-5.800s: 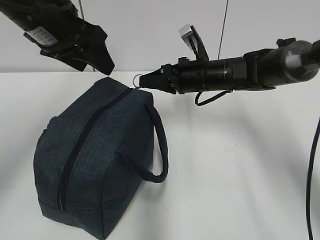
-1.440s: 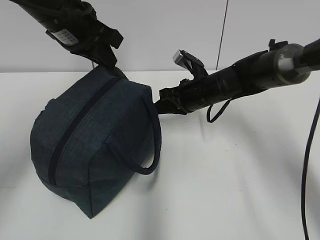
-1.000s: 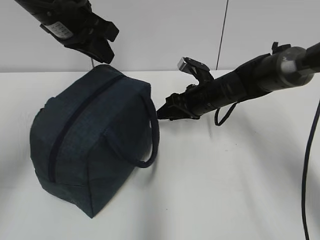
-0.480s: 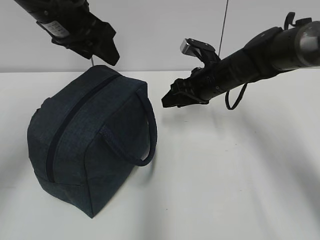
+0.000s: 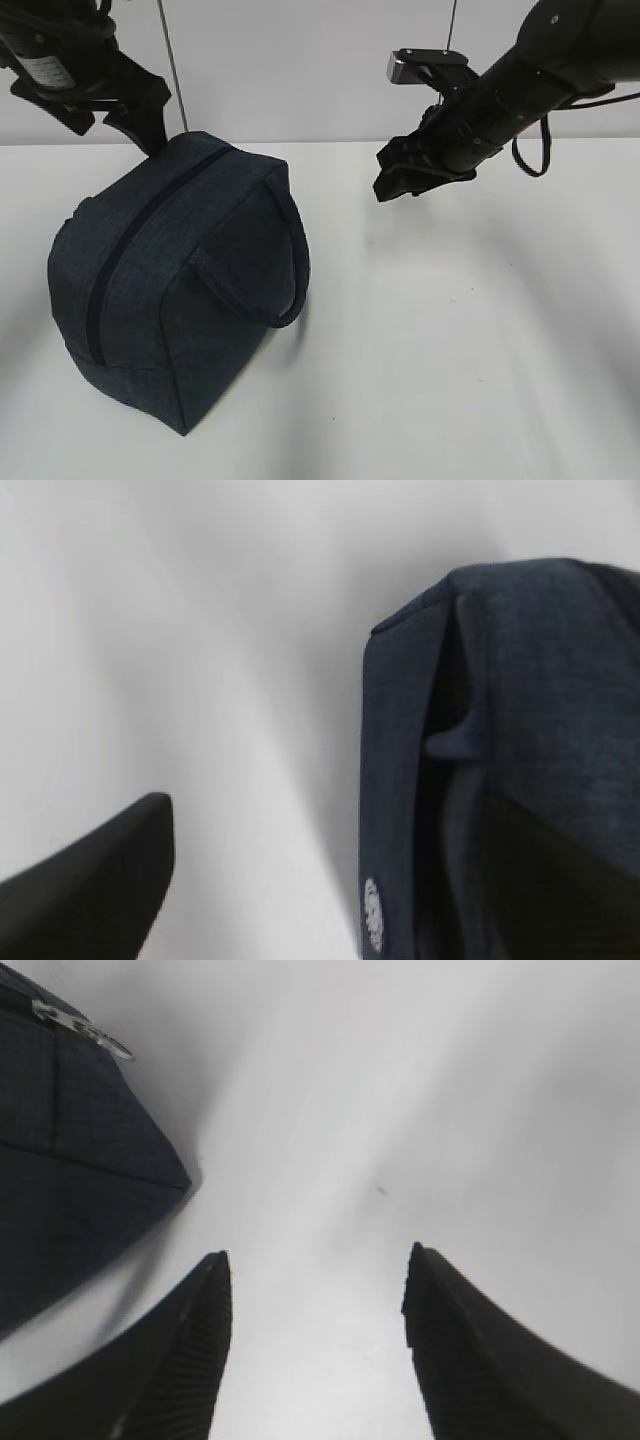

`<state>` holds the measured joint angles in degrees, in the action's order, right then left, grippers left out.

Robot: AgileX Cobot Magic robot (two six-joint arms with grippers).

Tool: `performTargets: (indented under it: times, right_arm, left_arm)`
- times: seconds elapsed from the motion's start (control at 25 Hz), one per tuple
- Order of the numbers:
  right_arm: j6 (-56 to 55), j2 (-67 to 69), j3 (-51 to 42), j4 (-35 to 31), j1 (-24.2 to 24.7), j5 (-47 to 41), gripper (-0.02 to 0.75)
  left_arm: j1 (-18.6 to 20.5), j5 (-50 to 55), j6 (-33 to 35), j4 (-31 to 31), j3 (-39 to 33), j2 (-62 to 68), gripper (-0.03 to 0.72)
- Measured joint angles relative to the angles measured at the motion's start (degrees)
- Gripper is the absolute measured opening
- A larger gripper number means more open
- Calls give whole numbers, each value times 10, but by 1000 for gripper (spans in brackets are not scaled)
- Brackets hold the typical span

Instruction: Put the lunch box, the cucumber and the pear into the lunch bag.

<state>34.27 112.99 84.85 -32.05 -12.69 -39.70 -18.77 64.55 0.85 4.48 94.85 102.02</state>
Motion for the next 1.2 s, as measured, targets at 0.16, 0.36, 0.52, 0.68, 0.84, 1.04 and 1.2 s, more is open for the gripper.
performTargets:
  times: [0.16,0.36,0.52,0.68,0.84,1.04,1.2]
  right_arm:
    - [-95,-35,0,112,0,-34,452]
    - [-186,-71,0,231,0,-85,447]
    - [-216,-93,-1,272,0,-122,447]
    - [-237,-123,-1,299,0,-152,446]
    - [-251,-158,-1,308,0,-175,444]
    - [-264,-215,-23,310,0,-187,441]
    - [-272,-275,-71,310,0,-187,406]
  left_arm:
    - [33,27,-8,6,0,0,550]
    - [73,32,-8,7,-18,-3,550]
    - [86,28,-19,9,-81,-9,545]
    - [87,-12,-35,2,-176,-46,542]
    - [87,-64,-42,-15,-263,-122,538]
    - [87,-95,-42,-32,-349,-226,533]
    - [87,-121,-42,-60,-408,-317,525]
